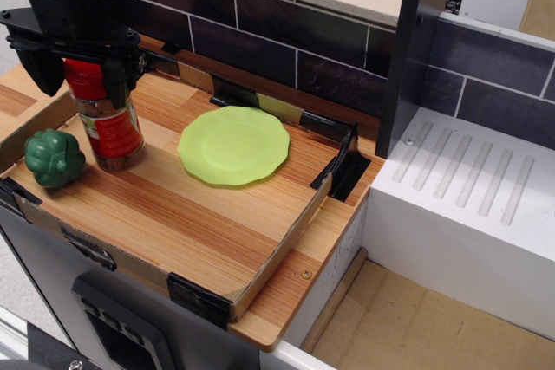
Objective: Topple basil bottle
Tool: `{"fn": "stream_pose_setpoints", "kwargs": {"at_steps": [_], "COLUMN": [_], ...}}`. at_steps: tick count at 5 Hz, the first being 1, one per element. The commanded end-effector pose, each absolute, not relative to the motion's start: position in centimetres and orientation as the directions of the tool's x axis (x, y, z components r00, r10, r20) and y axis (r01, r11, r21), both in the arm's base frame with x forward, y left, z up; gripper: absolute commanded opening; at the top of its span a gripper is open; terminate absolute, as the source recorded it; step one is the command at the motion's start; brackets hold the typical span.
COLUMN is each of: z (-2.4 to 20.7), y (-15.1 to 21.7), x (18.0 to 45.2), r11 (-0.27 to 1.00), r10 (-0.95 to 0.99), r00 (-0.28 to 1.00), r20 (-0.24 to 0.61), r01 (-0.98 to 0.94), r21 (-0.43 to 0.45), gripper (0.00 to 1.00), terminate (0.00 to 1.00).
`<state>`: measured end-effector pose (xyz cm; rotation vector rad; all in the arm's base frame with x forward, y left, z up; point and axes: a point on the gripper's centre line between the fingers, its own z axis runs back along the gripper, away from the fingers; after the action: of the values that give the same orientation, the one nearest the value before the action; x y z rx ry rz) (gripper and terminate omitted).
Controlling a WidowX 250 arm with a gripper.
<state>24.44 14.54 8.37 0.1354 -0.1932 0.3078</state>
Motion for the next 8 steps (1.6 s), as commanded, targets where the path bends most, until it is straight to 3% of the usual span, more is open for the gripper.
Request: {"fn": "stream_pose_setpoints", "kwargs": {"at_steps": [1,2,5,6,7,8], "z": [9.3,9.6,10.4,10.8,10.4,9.1], "y": [15.2,14.8,11.1,10.1,9.7,9.6], "x": [26.1,26.2,23.5,22.3,22.6,22.4], "r11": [0.933,0.931,0.913,0.890,0.805,0.709], "r10": [0.305,0.317,0.401,0.456,0.576,0.676], "r00": [0.914,0.911,0.898,0.887,0.812,0.723], "r20": [0.266,0.264,0.184,0.072,-0.095,-0.141], "r01": [-0.343,-0.352,-0.407,-0.452,-0.584,-0.691], "r21": [0.110,0.094,-0.005,-0.064,-0.106,-0.143], "gripper": [1.00,0.00,0.00,0.00,0.00,0.00], "terminate": [0.00,0.00,0.00,0.00,0.00,0.00]}}
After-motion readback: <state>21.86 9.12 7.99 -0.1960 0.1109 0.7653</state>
